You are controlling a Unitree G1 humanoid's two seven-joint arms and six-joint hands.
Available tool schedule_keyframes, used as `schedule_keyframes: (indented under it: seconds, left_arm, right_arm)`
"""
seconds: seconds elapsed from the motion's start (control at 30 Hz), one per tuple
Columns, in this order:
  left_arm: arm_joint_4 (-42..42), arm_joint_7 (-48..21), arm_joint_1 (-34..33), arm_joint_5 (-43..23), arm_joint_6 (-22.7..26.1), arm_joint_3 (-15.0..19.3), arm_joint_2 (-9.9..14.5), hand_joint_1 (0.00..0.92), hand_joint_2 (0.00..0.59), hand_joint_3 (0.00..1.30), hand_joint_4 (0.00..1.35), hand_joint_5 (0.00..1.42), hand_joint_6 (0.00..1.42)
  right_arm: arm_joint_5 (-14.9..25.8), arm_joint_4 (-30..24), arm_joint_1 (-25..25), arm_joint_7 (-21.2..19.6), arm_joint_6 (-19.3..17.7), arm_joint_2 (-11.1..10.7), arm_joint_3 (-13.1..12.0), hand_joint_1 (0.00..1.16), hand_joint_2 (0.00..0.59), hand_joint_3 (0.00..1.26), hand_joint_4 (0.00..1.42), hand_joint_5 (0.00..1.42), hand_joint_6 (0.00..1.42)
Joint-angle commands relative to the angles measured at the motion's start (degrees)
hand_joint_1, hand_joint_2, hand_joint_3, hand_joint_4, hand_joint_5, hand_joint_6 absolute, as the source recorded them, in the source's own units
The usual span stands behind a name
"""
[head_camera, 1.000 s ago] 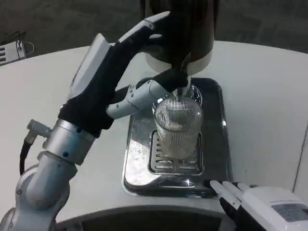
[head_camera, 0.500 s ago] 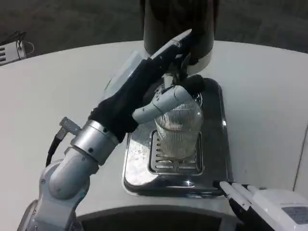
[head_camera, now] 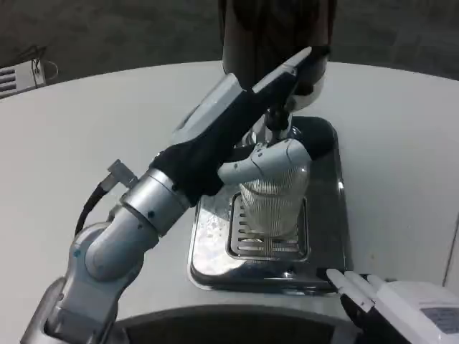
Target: Grasp the cup under the faucet to collect the drink, then remove the cup.
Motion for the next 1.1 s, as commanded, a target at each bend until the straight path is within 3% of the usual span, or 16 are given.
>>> schedule_keyframes:
  seconds: [0.03, 0.23, 0.43, 0.57, 0.73, 0.83, 1.1]
  left_arm:
    - [3.14, -1.92, -0.03, 4.53, -0.42, -3.57, 1.34, 0.001, 0.065, 0.08, 0.00, 0.14, 0.21]
    - [5.89, -2.04, -1.97, 7.38, -2.60, -5.58, 1.88, 0.000, 0.058, 0.06, 0.00, 0.12, 0.20]
    - [7.25, -1.89, -3.16, 9.45, -3.93, -6.82, 2.28, 0.000, 0.058, 0.06, 0.00, 0.12, 0.20]
    - [7.33, -1.99, -3.31, 9.99, -4.20, -7.15, 2.57, 0.000, 0.058, 0.06, 0.00, 0.12, 0.20]
    - [6.71, -2.17, -3.10, 9.90, -4.11, -7.14, 3.15, 0.000, 0.061, 0.06, 0.00, 0.12, 0.20]
    - [6.41, -2.22, -3.03, 9.72, -4.03, -7.10, 3.37, 0.000, 0.063, 0.06, 0.00, 0.11, 0.20]
    - [4.98, -2.25, -2.98, 9.14, -3.28, -6.65, 3.76, 0.000, 0.065, 0.06, 0.00, 0.11, 0.20]
  right_arm:
    - [0.73, -0.77, 0.58, 0.50, 0.36, -0.11, -0.61, 0.54, 0.451, 0.00, 0.00, 0.00, 0.00]
    - [2.13, -0.77, 0.51, 0.05, 1.50, -0.06, -1.35, 0.55, 0.456, 0.00, 0.00, 0.00, 0.00]
    - [8.05, -0.77, 1.59, -2.49, 5.14, 1.06, -3.24, 0.55, 0.453, 0.00, 0.00, 0.00, 0.00]
    - [18.91, 0.04, 3.10, -7.33, 12.08, 3.61, -6.68, 0.60, 0.325, 0.00, 0.00, 0.05, 0.01]
    - [29.22, 4.68, 3.10, -16.75, 14.20, 4.74, -9.64, 0.68, 0.255, 0.00, 0.00, 0.10, 0.07]
    - [32.77, 7.90, 2.56, -21.83, 13.60, 4.18, -9.41, 0.69, 0.249, 0.00, 0.00, 0.09, 0.07]
    - [36.46, 18.00, -1.70, -35.37, 9.91, 3.15, -4.24, 0.72, 0.234, 0.00, 0.00, 0.05, 0.07]
